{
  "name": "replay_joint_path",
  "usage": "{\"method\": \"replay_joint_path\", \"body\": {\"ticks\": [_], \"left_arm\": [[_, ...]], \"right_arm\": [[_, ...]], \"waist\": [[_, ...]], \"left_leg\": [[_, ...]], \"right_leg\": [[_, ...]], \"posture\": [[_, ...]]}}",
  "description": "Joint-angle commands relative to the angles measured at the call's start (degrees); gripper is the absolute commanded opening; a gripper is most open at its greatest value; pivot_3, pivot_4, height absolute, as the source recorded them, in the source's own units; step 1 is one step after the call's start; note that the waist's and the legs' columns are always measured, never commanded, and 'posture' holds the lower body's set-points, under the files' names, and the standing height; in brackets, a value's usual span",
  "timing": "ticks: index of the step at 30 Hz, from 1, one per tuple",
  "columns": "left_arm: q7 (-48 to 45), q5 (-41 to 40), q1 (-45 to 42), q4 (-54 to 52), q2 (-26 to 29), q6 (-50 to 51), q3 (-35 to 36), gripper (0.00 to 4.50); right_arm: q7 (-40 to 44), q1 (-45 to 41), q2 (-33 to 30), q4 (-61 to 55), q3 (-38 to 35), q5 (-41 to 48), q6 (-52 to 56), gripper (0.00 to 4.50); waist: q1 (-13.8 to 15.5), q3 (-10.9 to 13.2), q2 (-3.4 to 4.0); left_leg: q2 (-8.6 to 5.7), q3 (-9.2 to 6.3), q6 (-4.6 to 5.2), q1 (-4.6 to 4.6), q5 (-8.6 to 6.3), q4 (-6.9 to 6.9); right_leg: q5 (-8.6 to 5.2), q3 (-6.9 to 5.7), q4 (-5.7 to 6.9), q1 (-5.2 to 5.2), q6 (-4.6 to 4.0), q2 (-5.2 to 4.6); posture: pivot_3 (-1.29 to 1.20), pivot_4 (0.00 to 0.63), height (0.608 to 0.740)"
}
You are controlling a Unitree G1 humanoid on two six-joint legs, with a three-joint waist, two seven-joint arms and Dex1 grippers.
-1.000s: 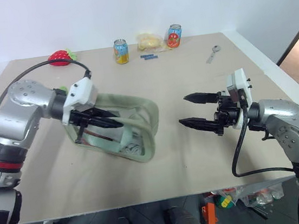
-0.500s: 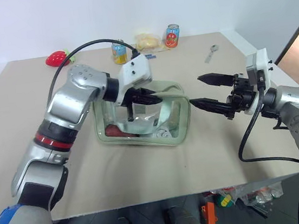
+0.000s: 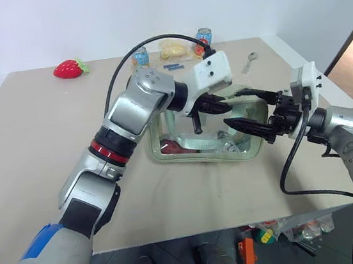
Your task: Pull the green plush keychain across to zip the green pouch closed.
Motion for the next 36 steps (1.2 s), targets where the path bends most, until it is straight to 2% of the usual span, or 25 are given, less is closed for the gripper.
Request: {"method": "replay_joint_path", "body": {"ticks": [1,5,13,14,19,23,26,33,36], "left_arm": [[-0.03,-3.01,0.06,-5.45,-0.25,7.37,1.99,0.05],[-0.68,-7.29,0.70,-10.21,2.77,17.64,4.88,1.38],[-0.86,-16.66,0.46,-15.73,8.55,31.62,11.04,4.15],[-0.73,-17.76,0.44,-15.82,8.85,32.60,12.06,4.32],[-1.89,-22.31,5.23,-17.90,13.73,29.80,17.84,4.43],[-3.28,-20.94,15.94,-22.78,19.30,15.56,21.24,4.43],[-1.34,-20.57,23.48,-25.09,21.04,8.30,25.16,4.43],[6.21,-19.24,34.16,-29.45,18.52,-6.37,30.58,4.43],[8.04,-20.15,35.74,-30.09,18.38,-8.60,32.00,4.43]], "right_arm": [[-0.09,-0.24,0.11,-2.05,-0.89,0.41,-1.20,4.50],[0.06,0.00,0.40,-2.45,-0.38,0.69,-1.03,4.50],[3.12,-1.52,-1.39,-0.52,0.10,-0.41,-1.48,4.50],[3.33,-1.80,-1.66,-0.26,-0.10,-0.39,-1.37,4.50],[3.49,0.16,-3.21,-1.68,-1.37,-0.12,-0.57,4.50],[1.05,3.41,-3.86,-5.14,-4.19,1.45,1.04,4.50],[-1.19,6.05,-4.29,-8.21,-7.12,2.99,2.82,4.50],[-3.25,11.16,-6.22,-12.89,-11.19,5.51,5.86,4.50],[-4.67,12.20,-6.51,-14.40,-11.88,6.89,7.32,4.50]], "waist": [[0.00,-0.01,0.03],[-0.24,0.00,0.04],[-0.32,0.00,0.05],[-0.33,0.00,0.05],[-0.33,-0.02,0.09],[-0.33,-0.03,0.11],[-0.04,-0.03,0.10],[0.30,-0.03,0.09],[0.26,-0.03,0.09]], "left_leg": [[0.00,-0.01,0.00,0.01,0.00,-0.01],[0.01,0.01,0.00,0.03,0.00,-0.01],[0.04,0.01,0.00,0.22,0.02,-0.01],[0.03,0.04,0.00,0.25,0.02,-0.01],[0.03,0.07,0.00,0.26,0.01,-0.05],[0.10,0.08,0.00,0.40,0.02,-0.23],[0.12,0.08,-0.01,0.38,0.02,-0.20],[0.05,0.11,-0.03,0.36,0.04,0.10],[0.03,0.20,-0.04,0.37,0.04,0.20]], "right_leg": [[0.00,0.00,0.01,0.00,0.00,0.01],[0.00,0.05,0.02,0.00,0.00,0.02],[0.00,0.10,0.12,0.08,-0.02,0.08],[0.00,0.14,0.12,0.08,-0.02,0.08],[-0.01,0.17,0.12,0.09,-0.04,0.08],[-0.08,0.18,0.20,0.09,-0.17,0.13],[-0.09,0.18,0.24,0.07,-0.19,0.12],[-0.11,0.28,0.10,0.31,-0.21,0.08],[-0.05,0.40,0.07,0.34,-0.13,0.08]], "posture": [[0.00,0.150,0.740],[0.00,0.150,0.740],[0.00,0.150,0.740],[0.00,0.150,0.740],[0.00,0.150,0.740],[0.00,0.150,0.740],[0.00,0.150,0.740],[0.00,0.150,0.740],[0.00,0.150,0.740]]}}
